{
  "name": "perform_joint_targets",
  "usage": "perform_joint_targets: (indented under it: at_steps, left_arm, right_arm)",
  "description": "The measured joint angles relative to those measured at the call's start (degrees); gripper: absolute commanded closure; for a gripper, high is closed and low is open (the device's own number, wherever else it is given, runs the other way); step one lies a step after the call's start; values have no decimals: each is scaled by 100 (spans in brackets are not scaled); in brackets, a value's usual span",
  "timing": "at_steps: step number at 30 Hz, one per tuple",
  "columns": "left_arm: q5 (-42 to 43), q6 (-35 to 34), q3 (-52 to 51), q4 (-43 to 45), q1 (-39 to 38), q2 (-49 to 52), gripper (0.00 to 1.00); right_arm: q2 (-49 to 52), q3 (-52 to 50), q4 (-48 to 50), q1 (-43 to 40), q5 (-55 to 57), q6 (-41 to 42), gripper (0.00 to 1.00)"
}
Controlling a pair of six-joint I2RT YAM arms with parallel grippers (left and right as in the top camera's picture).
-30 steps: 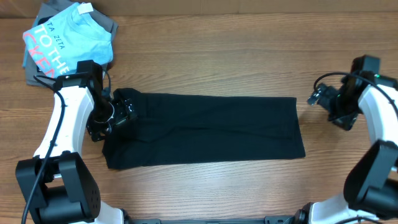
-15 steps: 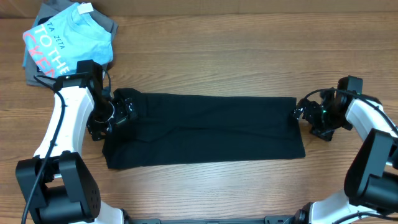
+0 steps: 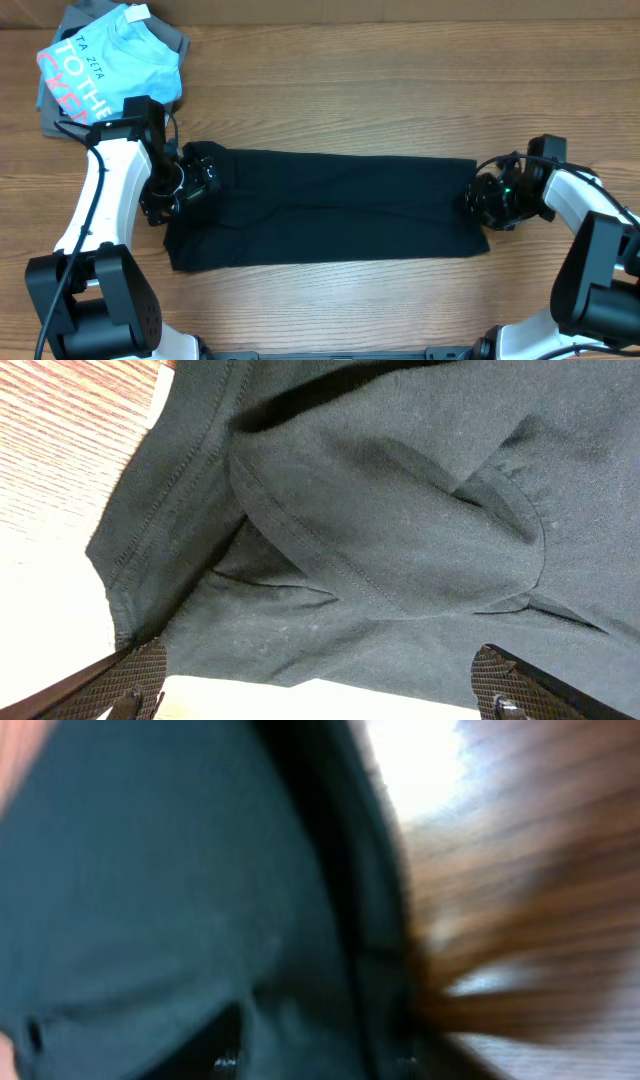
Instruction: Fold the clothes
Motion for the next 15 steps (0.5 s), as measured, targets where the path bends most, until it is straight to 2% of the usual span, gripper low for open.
perform_joint_targets:
  at_steps: [3,4,10,15]
  left_arm:
    - [0,0,0,0,0,0,0]
    - [0,0,0,0,0,0,0]
    - [-2,0,-2,2,0,0,0]
    - [-2,0,0,0,0,0,0]
  right_arm:
    - [42,-55,-63,17,-39,33,85]
    - [52,-59,-61,17,-39,57,95]
    - [94,-81,-70,17,-22,173,96]
    - [107,168,-568,17,350,435,96]
